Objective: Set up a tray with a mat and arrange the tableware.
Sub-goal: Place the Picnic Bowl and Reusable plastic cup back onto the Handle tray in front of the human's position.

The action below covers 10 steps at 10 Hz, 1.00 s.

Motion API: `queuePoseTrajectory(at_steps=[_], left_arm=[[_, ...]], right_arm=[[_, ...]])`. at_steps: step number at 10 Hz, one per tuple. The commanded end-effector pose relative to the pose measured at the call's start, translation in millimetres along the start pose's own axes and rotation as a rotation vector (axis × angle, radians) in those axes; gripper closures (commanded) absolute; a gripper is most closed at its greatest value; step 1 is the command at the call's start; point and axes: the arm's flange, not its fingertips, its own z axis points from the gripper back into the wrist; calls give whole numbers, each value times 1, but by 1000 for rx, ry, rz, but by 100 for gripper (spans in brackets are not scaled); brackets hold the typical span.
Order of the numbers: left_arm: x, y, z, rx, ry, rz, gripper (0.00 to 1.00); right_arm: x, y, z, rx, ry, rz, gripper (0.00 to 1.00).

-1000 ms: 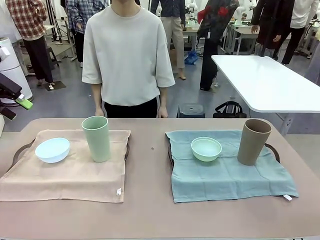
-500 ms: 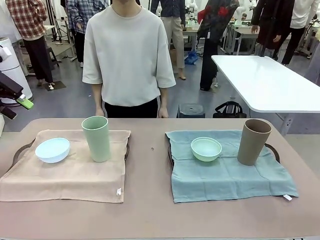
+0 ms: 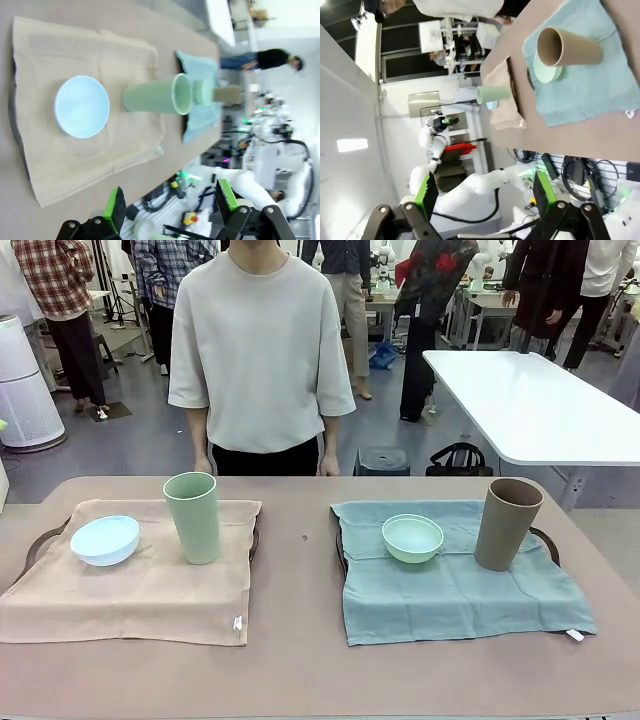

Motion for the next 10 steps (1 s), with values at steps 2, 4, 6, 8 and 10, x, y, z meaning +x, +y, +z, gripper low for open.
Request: queuePoseTrajectory(at_steps=[2,4,6,8,10], left_arm=[[-3,27,46,-208,-46,26,4],[-7,35,51,-253,-55,19,4],[-15,28,48,-195,-55,43,4],[-15,28,48,-195,-55,43,4],[-15,28,48,-195,-55,43,4]], right_arm=[[0,-13,6,77,70,-2,0],[-1,-26,3,72,67,-18,0],[0,-20,8,65,62,-28,0],[0,-20,8,65,62,-28,0],[0,-20,8,65,62,-28,0]])
